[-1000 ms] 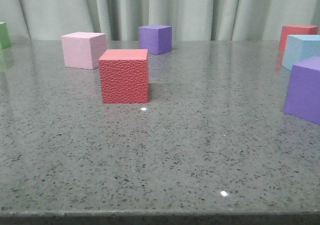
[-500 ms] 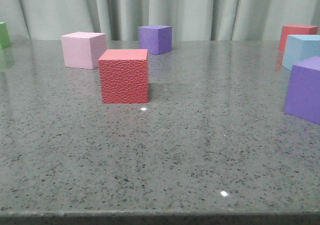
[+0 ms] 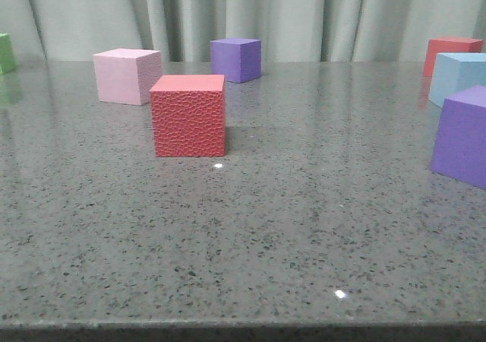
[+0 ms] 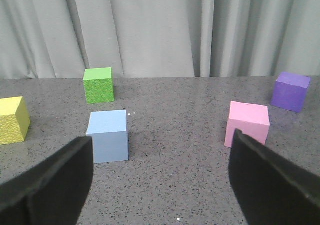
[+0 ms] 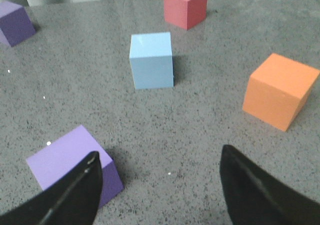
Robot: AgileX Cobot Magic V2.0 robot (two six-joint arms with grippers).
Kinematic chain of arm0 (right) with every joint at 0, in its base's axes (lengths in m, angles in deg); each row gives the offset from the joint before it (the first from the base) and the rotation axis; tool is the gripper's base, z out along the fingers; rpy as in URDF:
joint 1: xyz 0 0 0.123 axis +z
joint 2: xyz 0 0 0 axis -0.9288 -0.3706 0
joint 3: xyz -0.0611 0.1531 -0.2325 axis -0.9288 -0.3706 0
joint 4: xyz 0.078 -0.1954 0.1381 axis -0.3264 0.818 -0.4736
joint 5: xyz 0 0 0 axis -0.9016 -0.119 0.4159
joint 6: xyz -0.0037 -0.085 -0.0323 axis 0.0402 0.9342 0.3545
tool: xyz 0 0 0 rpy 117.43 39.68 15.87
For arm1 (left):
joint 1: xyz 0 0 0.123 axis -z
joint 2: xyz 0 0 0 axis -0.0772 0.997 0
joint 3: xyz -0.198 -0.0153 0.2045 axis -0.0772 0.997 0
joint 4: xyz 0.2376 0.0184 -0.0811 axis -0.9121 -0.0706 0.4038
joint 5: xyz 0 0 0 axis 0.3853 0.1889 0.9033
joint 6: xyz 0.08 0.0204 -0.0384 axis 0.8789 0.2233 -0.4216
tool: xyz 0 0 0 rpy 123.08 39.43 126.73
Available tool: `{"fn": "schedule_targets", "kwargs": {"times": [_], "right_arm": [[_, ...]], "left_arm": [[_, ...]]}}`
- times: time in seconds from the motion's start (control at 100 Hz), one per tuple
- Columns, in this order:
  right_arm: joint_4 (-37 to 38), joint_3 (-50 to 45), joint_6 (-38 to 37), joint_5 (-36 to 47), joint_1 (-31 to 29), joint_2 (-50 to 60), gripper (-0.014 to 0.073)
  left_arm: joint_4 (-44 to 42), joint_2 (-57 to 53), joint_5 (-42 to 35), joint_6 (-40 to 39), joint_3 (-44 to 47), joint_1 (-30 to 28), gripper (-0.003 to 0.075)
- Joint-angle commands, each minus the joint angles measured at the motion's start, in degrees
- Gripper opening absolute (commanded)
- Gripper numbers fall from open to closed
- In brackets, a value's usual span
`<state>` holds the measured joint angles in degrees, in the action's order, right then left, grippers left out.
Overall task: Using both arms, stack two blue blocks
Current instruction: 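Move the right gripper down over the light blue cube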
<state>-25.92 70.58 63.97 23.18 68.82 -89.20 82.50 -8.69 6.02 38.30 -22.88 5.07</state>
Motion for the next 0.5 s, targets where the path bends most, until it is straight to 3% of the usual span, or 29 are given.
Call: {"fn": "schedule_targets", "kwargs": {"times": [0.0,0.29,0.49], "right_arm": [[0.1,2.1,0.2,3.4,-0.3,-0.7,0.0521],[0.1,2.3,0.2,4.7,-0.3,-1.1,0.0514],[0.1,7.3,0.2,0.4,-0.3,-6.8,0.0517]], "left_arm": [[0.7,0.5,-4.7,-0.4,-2.0,-0.1,0.0565],[0.7,0.6,-5.6,-0.4,-1.8,-0.1,0.0565],[0.7,1.0,-5.6,-0.4,-1.9,-0.1,0.0565]]}}
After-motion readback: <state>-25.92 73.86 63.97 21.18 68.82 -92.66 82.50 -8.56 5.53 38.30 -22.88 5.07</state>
